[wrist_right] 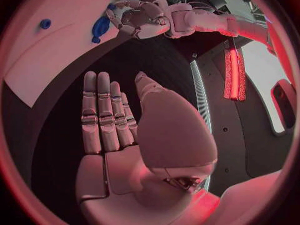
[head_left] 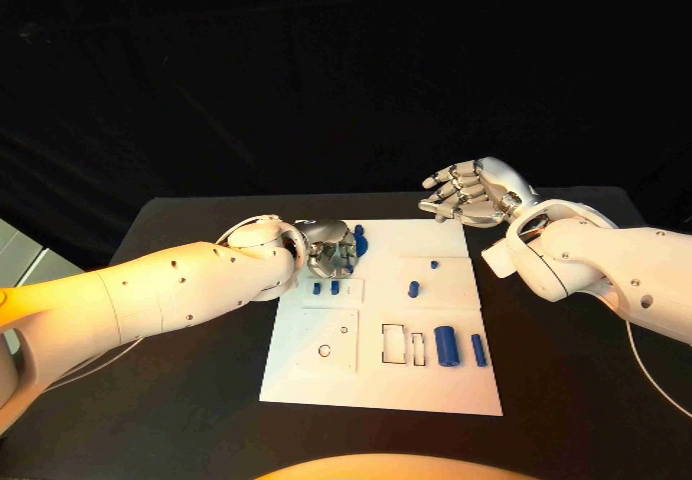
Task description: Assemble the parts on the task board
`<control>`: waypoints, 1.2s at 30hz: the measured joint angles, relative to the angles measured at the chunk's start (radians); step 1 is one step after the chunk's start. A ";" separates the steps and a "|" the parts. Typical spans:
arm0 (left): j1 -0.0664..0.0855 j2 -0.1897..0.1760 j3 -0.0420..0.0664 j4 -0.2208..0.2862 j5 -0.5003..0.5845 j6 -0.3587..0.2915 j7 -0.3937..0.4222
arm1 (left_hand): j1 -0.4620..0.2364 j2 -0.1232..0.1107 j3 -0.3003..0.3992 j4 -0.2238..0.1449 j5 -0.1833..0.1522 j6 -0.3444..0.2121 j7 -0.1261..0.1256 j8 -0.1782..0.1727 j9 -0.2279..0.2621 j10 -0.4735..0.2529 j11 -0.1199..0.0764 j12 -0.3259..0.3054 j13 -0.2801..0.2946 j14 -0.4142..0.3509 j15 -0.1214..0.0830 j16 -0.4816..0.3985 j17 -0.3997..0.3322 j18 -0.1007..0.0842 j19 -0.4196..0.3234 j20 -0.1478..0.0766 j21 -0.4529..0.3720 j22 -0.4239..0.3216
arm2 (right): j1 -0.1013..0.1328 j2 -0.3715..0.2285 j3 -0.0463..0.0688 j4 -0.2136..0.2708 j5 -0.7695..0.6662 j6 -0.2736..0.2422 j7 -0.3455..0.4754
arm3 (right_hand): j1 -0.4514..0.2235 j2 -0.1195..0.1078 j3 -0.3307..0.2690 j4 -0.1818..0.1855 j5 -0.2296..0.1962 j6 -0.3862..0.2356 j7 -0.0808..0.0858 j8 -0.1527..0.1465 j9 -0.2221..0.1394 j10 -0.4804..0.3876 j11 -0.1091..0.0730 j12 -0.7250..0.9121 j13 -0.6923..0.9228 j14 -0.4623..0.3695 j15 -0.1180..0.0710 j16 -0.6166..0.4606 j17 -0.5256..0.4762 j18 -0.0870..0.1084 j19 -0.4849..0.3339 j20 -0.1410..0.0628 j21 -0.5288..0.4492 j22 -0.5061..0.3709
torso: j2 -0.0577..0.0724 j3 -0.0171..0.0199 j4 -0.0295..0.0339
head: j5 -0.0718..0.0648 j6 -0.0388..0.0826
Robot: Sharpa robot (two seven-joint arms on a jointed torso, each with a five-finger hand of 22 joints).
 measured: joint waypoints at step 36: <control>-0.020 -0.083 0.043 0.070 0.085 -0.034 0.032 | -0.059 0.017 0.051 -0.051 -0.006 0.102 -0.009 -0.026 0.029 0.134 -0.020 -0.109 -0.018 0.070 -0.021 0.040 0.078 -0.016 0.047 -0.022 0.062 0.079 | -0.008 -0.002 0.000 -0.007 0.002 0.010 -0.002 | 0.000 0.000 0.000 0.000 0.000 -0.003 0.002 0.000 -0.001 0.000 0.000 0.000 -0.008 -0.004 0.004 -0.009 -0.006 0.000 -0.004 0.003 0.000 -0.014 | -0.001 -0.0017 0.0023 | 0.000 0.001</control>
